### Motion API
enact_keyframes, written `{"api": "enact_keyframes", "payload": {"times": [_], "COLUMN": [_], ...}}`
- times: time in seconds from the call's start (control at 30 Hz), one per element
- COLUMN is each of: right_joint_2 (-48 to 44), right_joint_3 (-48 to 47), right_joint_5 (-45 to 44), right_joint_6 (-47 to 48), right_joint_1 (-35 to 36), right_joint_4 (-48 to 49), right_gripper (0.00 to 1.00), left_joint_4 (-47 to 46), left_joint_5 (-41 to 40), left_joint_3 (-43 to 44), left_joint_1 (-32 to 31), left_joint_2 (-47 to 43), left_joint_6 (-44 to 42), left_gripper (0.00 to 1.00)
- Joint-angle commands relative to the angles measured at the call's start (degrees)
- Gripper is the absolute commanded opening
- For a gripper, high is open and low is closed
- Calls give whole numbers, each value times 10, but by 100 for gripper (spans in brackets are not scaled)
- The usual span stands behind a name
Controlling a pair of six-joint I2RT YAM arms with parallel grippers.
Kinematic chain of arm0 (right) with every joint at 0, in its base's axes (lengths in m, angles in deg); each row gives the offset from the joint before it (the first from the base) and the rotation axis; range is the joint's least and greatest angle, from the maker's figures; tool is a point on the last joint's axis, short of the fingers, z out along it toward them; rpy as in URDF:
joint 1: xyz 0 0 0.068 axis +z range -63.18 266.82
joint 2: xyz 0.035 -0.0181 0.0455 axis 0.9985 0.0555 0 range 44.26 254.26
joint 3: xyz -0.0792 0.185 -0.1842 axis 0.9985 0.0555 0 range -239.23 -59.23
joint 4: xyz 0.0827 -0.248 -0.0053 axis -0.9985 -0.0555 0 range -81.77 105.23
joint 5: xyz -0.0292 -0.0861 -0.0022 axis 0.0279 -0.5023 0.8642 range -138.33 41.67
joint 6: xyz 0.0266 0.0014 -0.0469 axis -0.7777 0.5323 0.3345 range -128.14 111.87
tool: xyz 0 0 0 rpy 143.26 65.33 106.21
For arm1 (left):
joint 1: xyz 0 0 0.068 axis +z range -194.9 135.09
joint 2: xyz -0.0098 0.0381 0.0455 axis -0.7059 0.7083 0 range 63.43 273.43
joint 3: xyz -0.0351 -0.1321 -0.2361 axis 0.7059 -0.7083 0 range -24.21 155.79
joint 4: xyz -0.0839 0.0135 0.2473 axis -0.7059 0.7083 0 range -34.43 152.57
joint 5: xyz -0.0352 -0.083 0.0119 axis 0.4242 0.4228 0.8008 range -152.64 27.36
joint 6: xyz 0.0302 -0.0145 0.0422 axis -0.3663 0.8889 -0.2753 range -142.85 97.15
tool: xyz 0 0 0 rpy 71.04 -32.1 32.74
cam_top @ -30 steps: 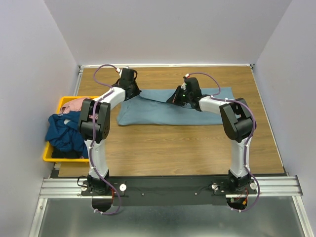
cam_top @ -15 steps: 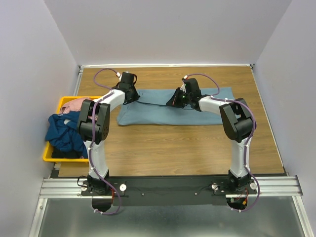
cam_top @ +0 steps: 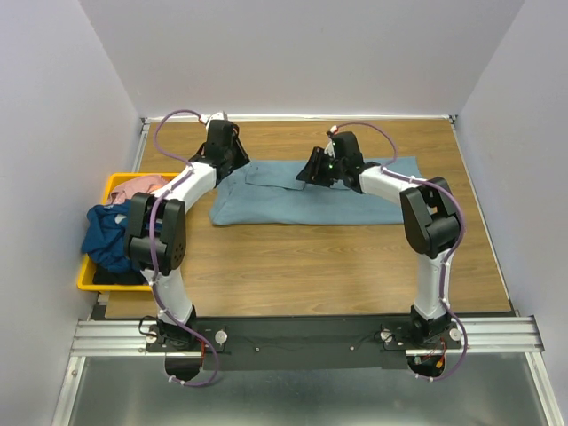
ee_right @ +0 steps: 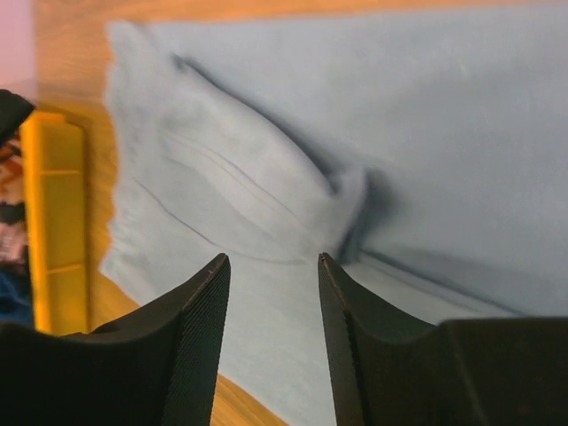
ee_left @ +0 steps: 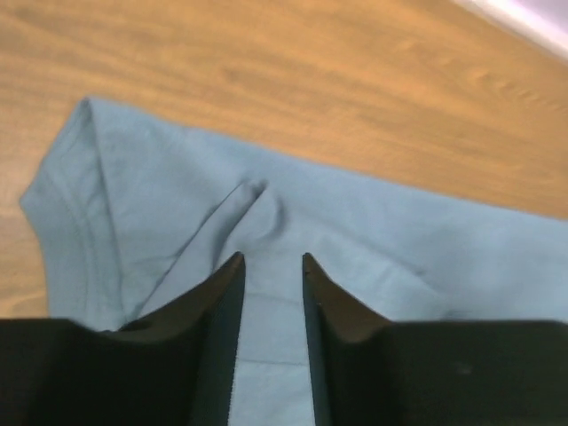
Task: Fold and stack the t-shirts
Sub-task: Fold the tshirt
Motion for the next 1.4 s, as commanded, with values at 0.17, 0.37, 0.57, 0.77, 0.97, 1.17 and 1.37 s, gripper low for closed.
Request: {"api": "enact_keyframes", "payload": {"times": [0.17, 0.37, 0.57, 0.77, 0.97, 1.17, 1.37], "right_joint_2": [31, 90, 137, 125, 54, 0, -9], "right_joint_3": [-91, -88, -12, 0, -25, -22, 0], "right_joint_5": [55, 74, 79, 84, 85, 129, 180], "right_joint_6": [-22, -69, -134, -97, 16, 120, 161], "right_joint_1": [3, -3, -36, -49, -48, -6, 70], "right_joint_4": [25, 113, 222, 200, 121, 49, 28], "right_gripper": [46, 45, 45, 45, 50, 51, 50], "left_joint_4": [-79, -85, -86, -87, -80, -64, -27], "left_joint_5": [114, 106, 91, 95, 57, -34, -110], "left_joint_3": [41, 71, 78, 79, 55, -10, -124], "left_joint_1": [0, 4, 28, 33, 33, 32, 31], "left_joint_2": [74, 140, 186, 177, 59, -126, -320], "left_joint_6": [13, 25, 54, 60, 26, -44, -126], "left_gripper": [11, 9, 8, 10, 25, 57, 72]}}
